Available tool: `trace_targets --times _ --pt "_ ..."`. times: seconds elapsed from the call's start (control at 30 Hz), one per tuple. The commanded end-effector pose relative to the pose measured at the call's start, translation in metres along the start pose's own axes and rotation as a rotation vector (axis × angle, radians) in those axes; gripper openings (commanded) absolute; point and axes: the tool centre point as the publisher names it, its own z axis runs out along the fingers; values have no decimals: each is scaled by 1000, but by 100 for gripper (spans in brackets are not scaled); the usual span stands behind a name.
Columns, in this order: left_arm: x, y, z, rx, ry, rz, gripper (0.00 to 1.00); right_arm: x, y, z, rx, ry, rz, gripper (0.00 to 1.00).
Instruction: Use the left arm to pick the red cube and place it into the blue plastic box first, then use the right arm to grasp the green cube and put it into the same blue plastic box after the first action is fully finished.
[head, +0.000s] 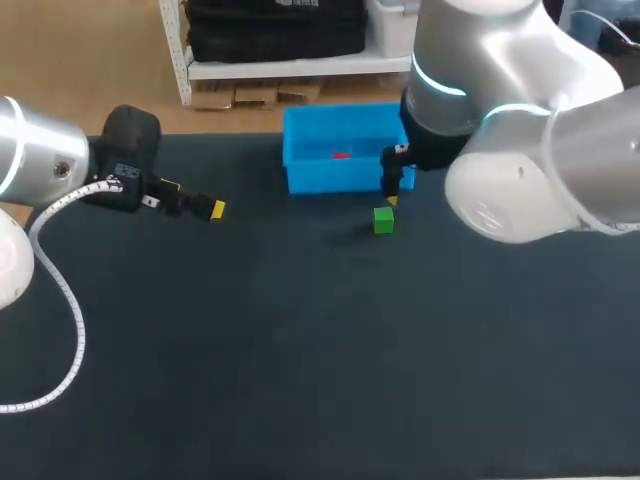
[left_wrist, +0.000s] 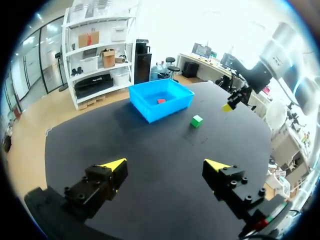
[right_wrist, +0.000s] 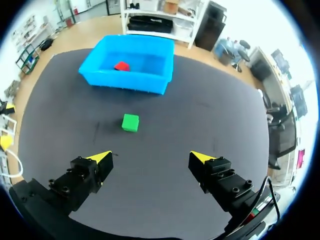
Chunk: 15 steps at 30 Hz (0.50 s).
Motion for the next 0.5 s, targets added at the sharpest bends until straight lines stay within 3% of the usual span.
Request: trace_targets --times 0.03,0.5 --pt "2 2 -1 9 -8 3 100 -14 11 18 36 66 7 100" --pt "2 2 -1 9 -8 3 100 -17 27 56 -21 60 26 100"
